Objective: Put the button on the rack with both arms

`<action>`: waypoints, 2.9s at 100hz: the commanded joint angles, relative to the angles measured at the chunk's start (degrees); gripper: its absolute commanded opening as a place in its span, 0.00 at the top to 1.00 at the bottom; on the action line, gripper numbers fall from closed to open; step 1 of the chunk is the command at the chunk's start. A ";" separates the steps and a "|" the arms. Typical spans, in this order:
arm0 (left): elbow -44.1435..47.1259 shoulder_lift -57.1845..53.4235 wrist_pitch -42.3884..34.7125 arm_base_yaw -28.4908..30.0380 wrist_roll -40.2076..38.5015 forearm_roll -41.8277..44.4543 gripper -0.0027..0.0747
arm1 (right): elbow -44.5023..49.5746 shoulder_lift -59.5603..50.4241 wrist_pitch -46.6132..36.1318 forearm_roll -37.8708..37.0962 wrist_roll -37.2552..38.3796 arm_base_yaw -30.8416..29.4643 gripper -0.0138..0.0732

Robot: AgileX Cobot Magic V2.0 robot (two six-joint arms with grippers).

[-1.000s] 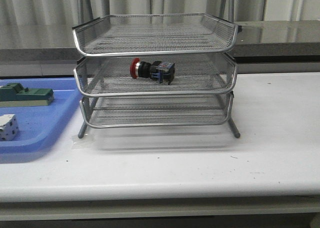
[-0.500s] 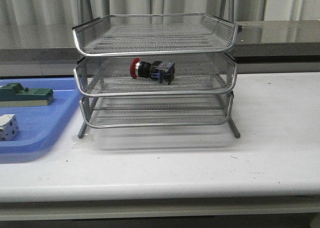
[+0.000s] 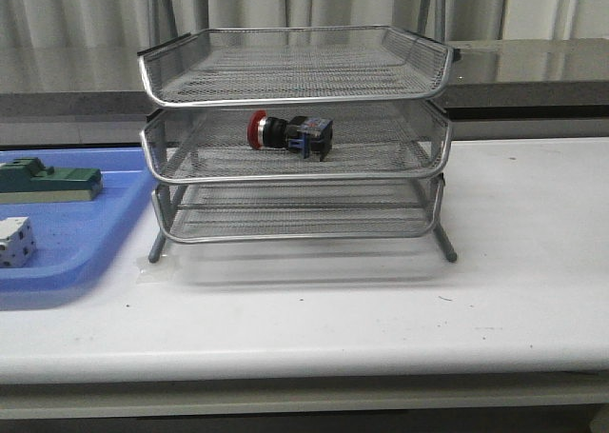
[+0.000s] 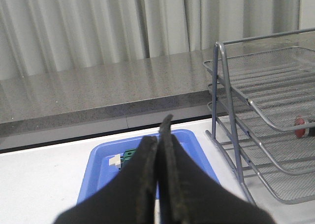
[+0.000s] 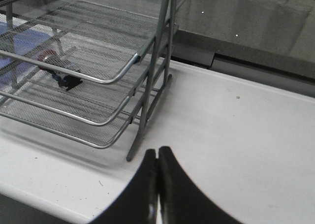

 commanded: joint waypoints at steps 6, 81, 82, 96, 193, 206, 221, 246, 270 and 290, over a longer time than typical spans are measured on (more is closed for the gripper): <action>-1.68 0.61 -4.62 0.05 -0.43 -0.92 0.99 | -1.49 -2.74 -2.74 -6.00 5.68 -0.03 0.91; -1.68 0.61 -4.62 0.05 -0.43 -0.92 0.99 | 21.42 -27.09 -14.86 -37.63 43.53 3.31 0.91; -1.68 0.61 -4.62 0.05 -0.43 -0.92 0.99 | 21.85 -27.49 -15.19 -37.63 43.53 3.31 0.91; -1.68 0.61 -4.62 0.05 -0.43 -0.92 0.99 | 25.73 -28.60 -18.86 -37.70 43.53 3.24 0.91; -1.68 0.61 -4.62 0.05 -0.43 -0.92 0.99 | 28.12 -28.60 -21.38 -37.68 43.53 3.24 0.91; -1.68 0.61 -4.62 0.05 -0.43 -0.92 0.99 | 28.12 -28.60 -21.38 -37.68 43.53 3.24 0.91; -1.68 0.61 -4.62 0.05 -0.43 -0.92 0.99 | 28.12 -28.60 -21.38 -37.68 43.53 3.24 0.91; -1.68 0.61 -4.62 -0.01 -0.43 -0.92 0.99 | 28.12 -28.60 -21.38 -37.68 43.53 3.24 0.91; -1.47 0.61 -4.85 -0.01 -5.85 7.29 0.99 | 28.12 -28.60 -21.38 -37.68 43.53 3.24 0.91; 1.97 -0.89 -9.31 -0.01 -18.07 17.80 0.99 | 28.12 -28.60 -21.38 -37.68 43.53 3.24 0.91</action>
